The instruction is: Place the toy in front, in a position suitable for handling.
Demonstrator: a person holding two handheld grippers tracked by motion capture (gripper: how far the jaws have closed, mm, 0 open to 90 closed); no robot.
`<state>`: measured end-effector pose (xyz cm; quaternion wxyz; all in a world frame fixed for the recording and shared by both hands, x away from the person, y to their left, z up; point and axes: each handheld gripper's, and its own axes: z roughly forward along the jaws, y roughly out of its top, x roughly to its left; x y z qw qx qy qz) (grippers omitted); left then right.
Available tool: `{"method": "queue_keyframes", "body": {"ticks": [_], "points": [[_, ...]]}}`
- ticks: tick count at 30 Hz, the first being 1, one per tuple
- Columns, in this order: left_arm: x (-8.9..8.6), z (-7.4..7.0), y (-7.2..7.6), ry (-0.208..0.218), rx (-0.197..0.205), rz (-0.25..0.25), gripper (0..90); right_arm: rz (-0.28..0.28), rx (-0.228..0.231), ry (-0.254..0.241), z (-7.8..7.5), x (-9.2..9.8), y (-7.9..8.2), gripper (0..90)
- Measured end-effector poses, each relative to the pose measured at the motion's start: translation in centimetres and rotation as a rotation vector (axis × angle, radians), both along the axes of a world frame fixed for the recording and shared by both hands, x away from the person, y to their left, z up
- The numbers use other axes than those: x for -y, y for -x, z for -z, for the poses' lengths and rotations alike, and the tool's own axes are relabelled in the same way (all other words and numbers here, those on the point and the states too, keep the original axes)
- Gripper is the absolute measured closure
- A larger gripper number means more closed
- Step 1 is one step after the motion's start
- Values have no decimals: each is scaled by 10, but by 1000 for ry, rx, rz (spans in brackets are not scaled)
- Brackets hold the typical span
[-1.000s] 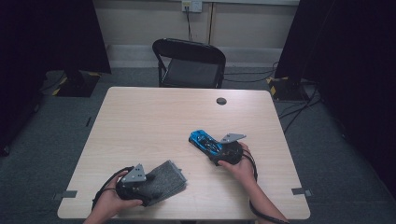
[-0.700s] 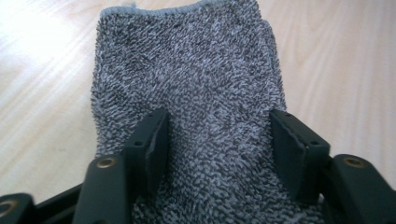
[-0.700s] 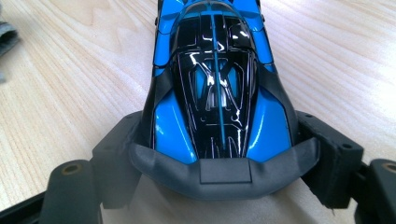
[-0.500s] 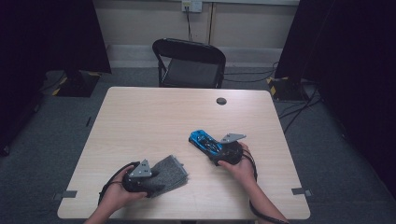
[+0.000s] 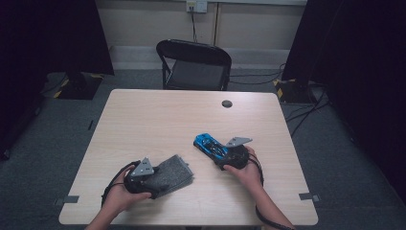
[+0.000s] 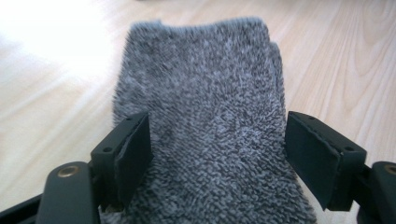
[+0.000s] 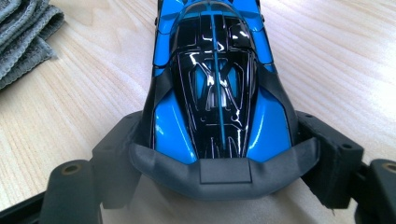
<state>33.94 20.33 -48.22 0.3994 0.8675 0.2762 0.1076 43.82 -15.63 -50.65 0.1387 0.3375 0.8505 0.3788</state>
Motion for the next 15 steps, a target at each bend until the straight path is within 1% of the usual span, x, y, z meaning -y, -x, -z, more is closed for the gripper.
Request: {"method": "queue_keyframes", "body": {"ticks": [2, 4, 6, 7, 8, 9, 10, 11, 12, 13, 14, 15], "points": [[-5, 0, 0, 17, -5, -22, 259, 0, 0, 0, 0, 0, 0, 238], [-8, 2, 1, 20, -10, -18, 329, 0, 0, 0, 0, 0, 0, 238], [-10, 2, 2, 17, -13, -28, 334, 0, 0, 0, 0, 0, 0, 238], [-10, 1, 2, 30, -9, -34, 334, 0, 0, 0, 0, 0, 0, 238], [-13, -4, 2, 53, 5, -29, 315, 0, 0, 0, 0, 0, 0, 238], [-13, -4, 2, 53, 5, -29, 318, 0, 0, 0, 0, 0, 0, 238], [-15, -7, 2, 51, 17, -37, 318, 0, 0, 0, 0, 0, 0, 238], [-17, -9, 1, 60, 20, -47, 324, 0, 0, 0, 0, 0, 0, 238], [-20, -9, 0, 69, 13, -48, 326, 0, 0, 0, 0, 0, 0, 238], [-24, -7, -1, 67, 2, -58, 356, 0, 0, 0, 0, 0, 0, 237], [-24, -7, -1, 67, 2, -58, 358, 0, 0, 0, 0, 0, 0, 237], [-25, -6, -2, 66, -9, -56, 358, 0, 0, 0, 0, 0, 0, 237]]}}
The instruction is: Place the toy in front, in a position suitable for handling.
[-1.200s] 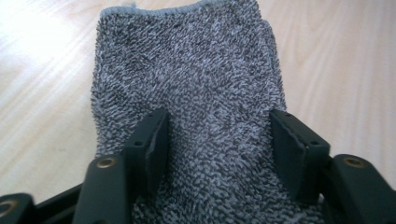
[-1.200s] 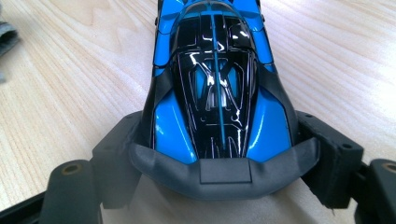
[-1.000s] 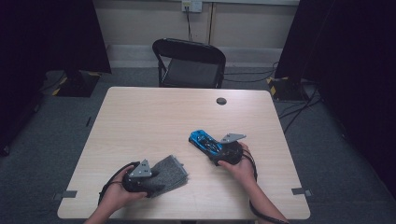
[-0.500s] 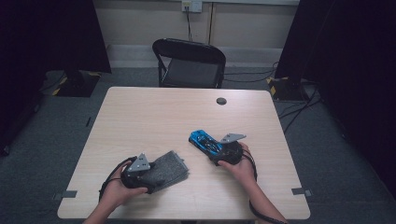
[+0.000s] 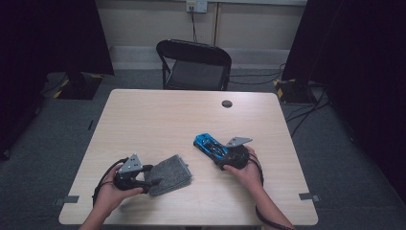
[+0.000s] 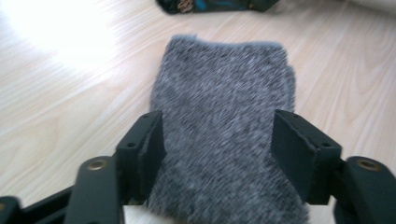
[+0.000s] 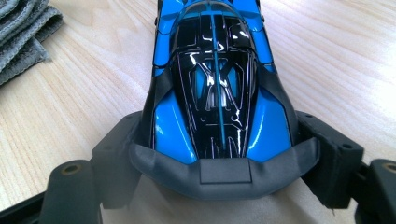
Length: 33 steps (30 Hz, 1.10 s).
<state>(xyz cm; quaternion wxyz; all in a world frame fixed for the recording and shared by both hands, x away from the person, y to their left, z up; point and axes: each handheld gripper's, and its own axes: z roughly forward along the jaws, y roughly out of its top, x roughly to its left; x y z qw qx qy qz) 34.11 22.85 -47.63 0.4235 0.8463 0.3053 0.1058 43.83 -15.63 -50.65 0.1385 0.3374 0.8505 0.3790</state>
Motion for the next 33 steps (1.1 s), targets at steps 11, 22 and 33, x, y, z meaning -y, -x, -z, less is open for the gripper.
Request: {"method": "queue_keyframes", "body": {"ticks": [11, 22, 33], "points": [[4, 19, 2, -82, -12, 27, 305, 0, 0, 0, 0, 0, 0, 238], [12, 15, 1, -153, -33, 24, 375, 0, 0, 0, 0, 0, 0, 237], [22, 7, 2, -197, -67, 47, 666, 0, 0, 0, 0, 0, 0, 237]]}}
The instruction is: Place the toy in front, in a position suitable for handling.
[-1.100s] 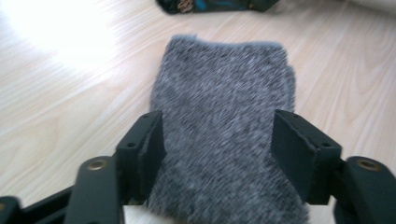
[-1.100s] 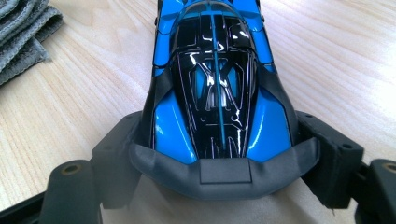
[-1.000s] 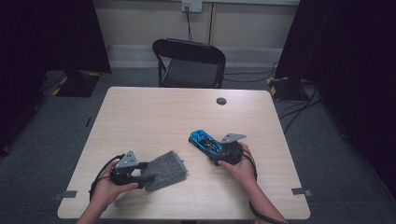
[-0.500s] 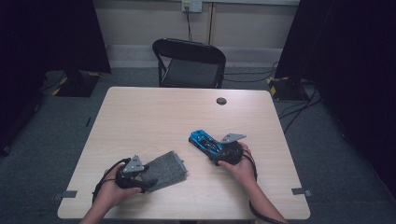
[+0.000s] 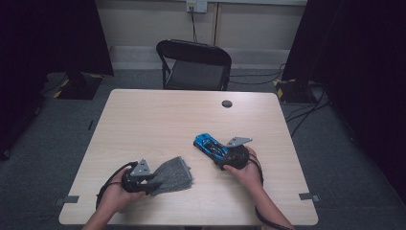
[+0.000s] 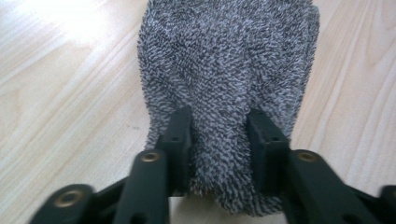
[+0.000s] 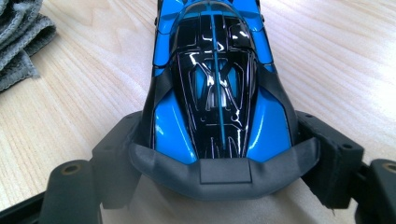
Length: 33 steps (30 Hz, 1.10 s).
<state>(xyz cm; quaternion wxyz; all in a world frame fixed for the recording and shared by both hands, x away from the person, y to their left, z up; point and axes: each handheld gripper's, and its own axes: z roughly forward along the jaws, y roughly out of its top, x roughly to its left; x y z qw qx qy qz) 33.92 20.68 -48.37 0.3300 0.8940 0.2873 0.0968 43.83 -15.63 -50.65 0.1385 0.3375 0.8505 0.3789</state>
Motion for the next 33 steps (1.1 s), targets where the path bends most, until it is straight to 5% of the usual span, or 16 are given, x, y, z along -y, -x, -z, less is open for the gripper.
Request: {"method": "queue_keyframes", "body": {"ticks": [3, 8, 20, 33], "points": [[2, -2, -1, -12, -15, -11, 698, 0, 0, 0, 0, 0, 0, 237], [-3, -6, -3, 67, -82, -62, 752, -1, -1, 0, 0, 0, 0, 237], [-11, -40, -15, 195, -33, -134, 765, -1, 0, 0, 0, 0, 0, 237], [4, -54, -39, 210, -30, -126, 765, -1, -2, 0, 0, 0, 0, 237]]}}
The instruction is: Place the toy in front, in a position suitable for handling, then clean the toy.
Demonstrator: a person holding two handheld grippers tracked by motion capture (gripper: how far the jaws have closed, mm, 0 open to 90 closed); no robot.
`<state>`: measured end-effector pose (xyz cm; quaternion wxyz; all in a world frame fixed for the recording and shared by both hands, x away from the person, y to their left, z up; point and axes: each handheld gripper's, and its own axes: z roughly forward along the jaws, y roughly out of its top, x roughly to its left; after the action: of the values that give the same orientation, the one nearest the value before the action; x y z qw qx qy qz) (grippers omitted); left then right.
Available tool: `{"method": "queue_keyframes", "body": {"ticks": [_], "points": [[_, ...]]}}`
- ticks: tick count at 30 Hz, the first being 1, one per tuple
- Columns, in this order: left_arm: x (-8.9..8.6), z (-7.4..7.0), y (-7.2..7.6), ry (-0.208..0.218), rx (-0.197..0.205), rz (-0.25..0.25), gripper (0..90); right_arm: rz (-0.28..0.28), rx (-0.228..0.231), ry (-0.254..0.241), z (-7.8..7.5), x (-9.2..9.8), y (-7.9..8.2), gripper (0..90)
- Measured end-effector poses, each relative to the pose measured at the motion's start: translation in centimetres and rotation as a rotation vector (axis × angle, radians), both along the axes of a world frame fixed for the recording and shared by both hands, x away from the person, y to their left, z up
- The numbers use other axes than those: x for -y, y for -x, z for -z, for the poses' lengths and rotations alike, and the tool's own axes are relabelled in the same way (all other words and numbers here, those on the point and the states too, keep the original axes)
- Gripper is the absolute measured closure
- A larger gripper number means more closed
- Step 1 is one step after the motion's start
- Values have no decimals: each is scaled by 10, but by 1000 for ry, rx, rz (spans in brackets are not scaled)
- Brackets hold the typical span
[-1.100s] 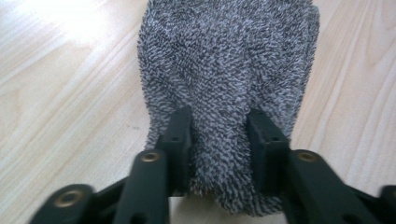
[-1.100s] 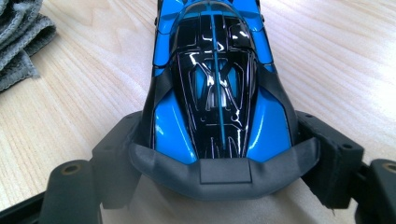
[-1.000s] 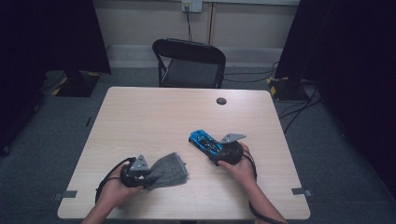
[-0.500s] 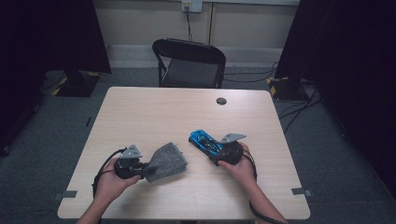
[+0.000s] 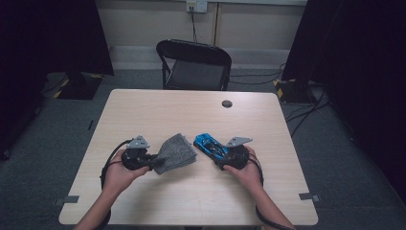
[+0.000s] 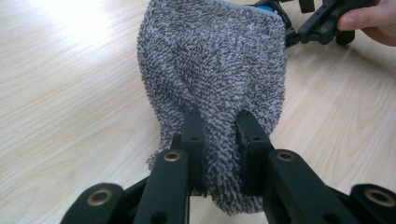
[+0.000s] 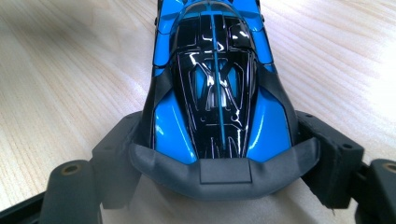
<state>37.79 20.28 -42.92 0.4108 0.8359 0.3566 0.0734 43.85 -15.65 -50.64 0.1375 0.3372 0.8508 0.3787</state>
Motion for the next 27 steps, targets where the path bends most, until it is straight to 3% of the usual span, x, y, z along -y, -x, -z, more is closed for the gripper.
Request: {"method": "queue_keyframes", "body": {"ticks": [7, 12, 18, 27], "points": [[5, -9, -10, 19, 3, -9, 765, -5, 0, 0, 0, 0, -1, 237], [15, -16, -17, 8, 12, 4, 765, -5, 1, 0, 0, 0, -1, 237], [27, -18, -25, 28, 13, 1, 765, -5, 0, 0, 0, 0, -1, 237], [60, -15, -40, 24, 8, 39, 765, -5, 0, 0, 0, 0, -1, 237]]}}
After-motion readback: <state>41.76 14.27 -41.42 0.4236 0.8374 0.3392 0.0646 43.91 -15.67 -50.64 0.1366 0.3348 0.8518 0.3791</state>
